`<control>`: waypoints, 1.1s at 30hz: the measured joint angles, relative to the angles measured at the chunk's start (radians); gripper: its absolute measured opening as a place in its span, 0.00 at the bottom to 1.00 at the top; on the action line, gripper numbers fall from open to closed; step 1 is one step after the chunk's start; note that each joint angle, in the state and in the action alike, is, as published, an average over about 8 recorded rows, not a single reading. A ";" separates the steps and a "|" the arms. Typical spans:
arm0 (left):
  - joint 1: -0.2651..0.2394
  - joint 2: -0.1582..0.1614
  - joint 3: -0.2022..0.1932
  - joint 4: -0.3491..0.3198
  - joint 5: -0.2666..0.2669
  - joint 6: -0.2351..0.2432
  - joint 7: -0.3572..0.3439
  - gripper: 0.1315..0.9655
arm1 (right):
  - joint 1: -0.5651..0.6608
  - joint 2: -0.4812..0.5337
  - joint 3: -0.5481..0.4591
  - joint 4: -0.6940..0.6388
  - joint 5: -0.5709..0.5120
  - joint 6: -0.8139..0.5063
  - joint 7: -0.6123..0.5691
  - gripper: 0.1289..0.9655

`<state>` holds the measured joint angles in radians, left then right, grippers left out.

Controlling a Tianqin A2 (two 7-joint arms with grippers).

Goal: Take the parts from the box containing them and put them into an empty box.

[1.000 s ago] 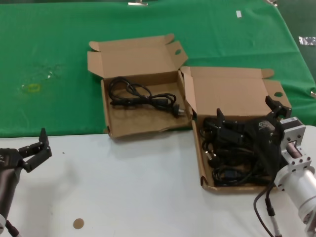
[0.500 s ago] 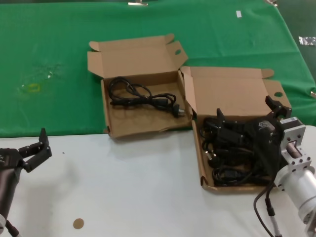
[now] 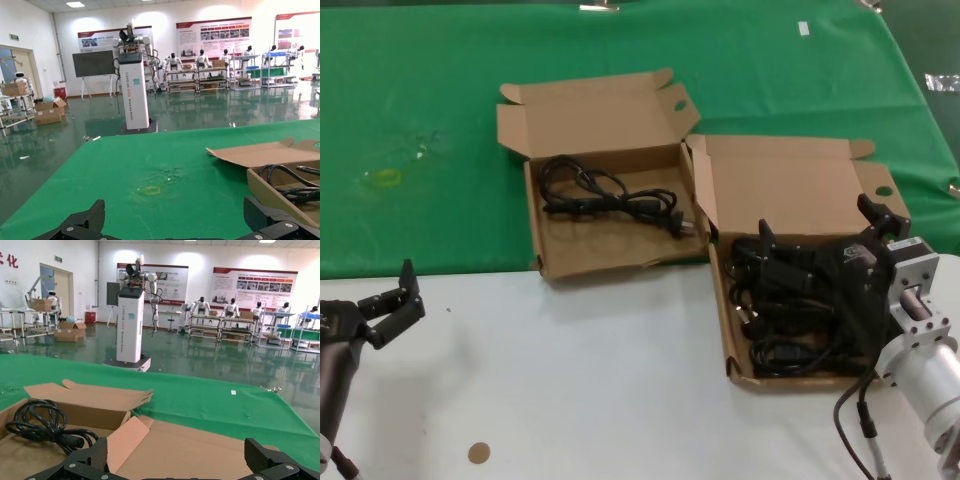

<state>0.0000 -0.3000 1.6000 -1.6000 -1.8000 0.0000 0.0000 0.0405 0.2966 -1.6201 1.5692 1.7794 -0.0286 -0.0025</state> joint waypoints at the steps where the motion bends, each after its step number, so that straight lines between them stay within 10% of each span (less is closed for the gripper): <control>1: 0.000 0.000 0.000 0.000 0.000 0.000 0.000 1.00 | 0.000 0.000 0.000 0.000 0.000 0.000 0.000 1.00; 33: 0.000 0.000 0.000 0.000 0.000 0.000 0.000 1.00 | 0.000 0.000 0.000 0.000 0.000 0.000 0.000 1.00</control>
<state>0.0000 -0.3000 1.6000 -1.6000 -1.8000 0.0000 0.0000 0.0405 0.2966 -1.6201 1.5692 1.7794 -0.0286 -0.0025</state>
